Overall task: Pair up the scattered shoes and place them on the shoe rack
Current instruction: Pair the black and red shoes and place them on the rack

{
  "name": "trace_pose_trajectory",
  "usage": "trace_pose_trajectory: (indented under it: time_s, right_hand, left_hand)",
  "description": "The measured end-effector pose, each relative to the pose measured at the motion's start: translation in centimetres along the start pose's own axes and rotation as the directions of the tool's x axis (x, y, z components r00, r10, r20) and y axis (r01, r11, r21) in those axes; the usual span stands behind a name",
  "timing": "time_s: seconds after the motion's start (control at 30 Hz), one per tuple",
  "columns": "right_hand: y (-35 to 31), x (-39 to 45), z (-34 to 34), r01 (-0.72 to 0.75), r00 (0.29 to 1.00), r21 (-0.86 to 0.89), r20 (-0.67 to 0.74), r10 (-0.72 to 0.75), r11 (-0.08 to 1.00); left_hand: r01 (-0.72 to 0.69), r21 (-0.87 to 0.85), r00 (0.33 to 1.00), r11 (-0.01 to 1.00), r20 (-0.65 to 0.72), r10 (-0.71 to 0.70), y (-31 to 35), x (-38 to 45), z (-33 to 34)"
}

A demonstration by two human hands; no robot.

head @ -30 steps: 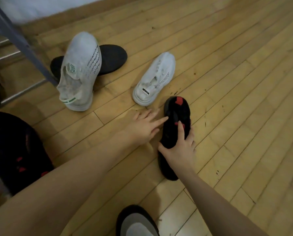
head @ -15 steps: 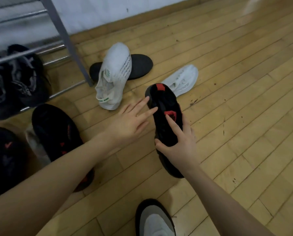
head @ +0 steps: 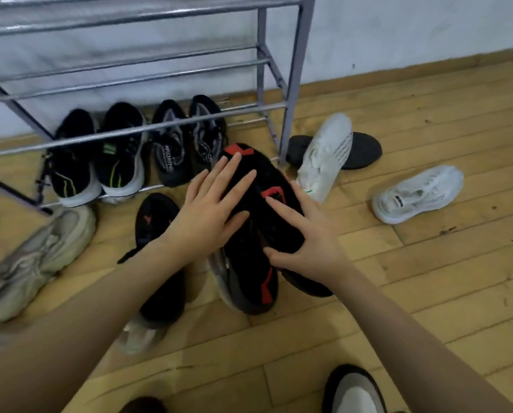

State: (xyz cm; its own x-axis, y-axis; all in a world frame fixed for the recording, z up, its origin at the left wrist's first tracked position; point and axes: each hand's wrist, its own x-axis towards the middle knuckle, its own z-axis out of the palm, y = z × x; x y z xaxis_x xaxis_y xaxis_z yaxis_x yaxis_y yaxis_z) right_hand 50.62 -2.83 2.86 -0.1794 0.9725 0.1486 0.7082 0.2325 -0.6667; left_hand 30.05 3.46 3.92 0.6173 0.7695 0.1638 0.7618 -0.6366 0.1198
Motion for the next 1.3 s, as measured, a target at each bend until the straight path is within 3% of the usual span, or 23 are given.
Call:
trace_pose_trajectory:
  time_s: [0.13,0.37,0.47,0.6,0.7,0.83,1.03,1.13,1.3]
  right_hand:
    - [-3.3,1.9,3.1,0.096,0.985,-0.013,0.142,-0.093,0.995]
    - [-6.2,3.9,8.4,0.274,0.887,-0.050,0.400,-0.232,0.960]
    - [-6.4,4.7,10.9,0.352,0.812,-0.109,0.530,-0.246,0.930]
    - [-5.9,5.2,12.6,0.331,0.763,-0.136,0.621,-0.180,0.934]
    - [-5.3,5.4,12.4,0.332,0.774,-0.188,0.614,-0.154,0.924]
    - [-5.2,4.2,12.1,0.264,0.857,-0.339,0.512,-0.058,0.903]
    - [-3.7,1.0,10.4,0.134,0.898,-0.471,0.431,0.095,0.872]
    - [-3.5,0.3,9.9,0.105,0.908,-0.447,0.407,0.097,0.888]
    - [-3.7,-0.1,9.4,0.051,0.946,-0.255,0.322,0.035,0.966]
  left_hand:
    - [0.044,0.038,0.999,0.998,0.023,-0.045,-4.2,-3.7,-1.9]
    - [0.121,0.067,0.966,0.990,0.223,-0.133,-10.0,-10.6,-1.5]
    - [0.191,0.072,0.928,0.979,0.313,-0.204,-11.5,-13.1,-0.1]
    - [0.253,0.020,0.905,0.967,0.347,-0.244,-12.2,-14.9,2.3]
    - [0.226,-0.010,0.925,0.974,0.315,-0.211,-12.2,-14.1,2.9]
    - [0.091,-0.063,0.945,0.994,0.320,-0.066,-12.1,-12.0,2.9]
    - [-0.079,-0.101,0.905,0.992,0.409,0.114,-11.4,-9.7,3.3]
    - [-0.126,-0.061,0.892,0.990,0.429,0.140,-10.4,-9.1,3.7]
    - [-0.097,-0.095,0.884,0.991,0.449,0.130,-9.3,-7.8,3.7]
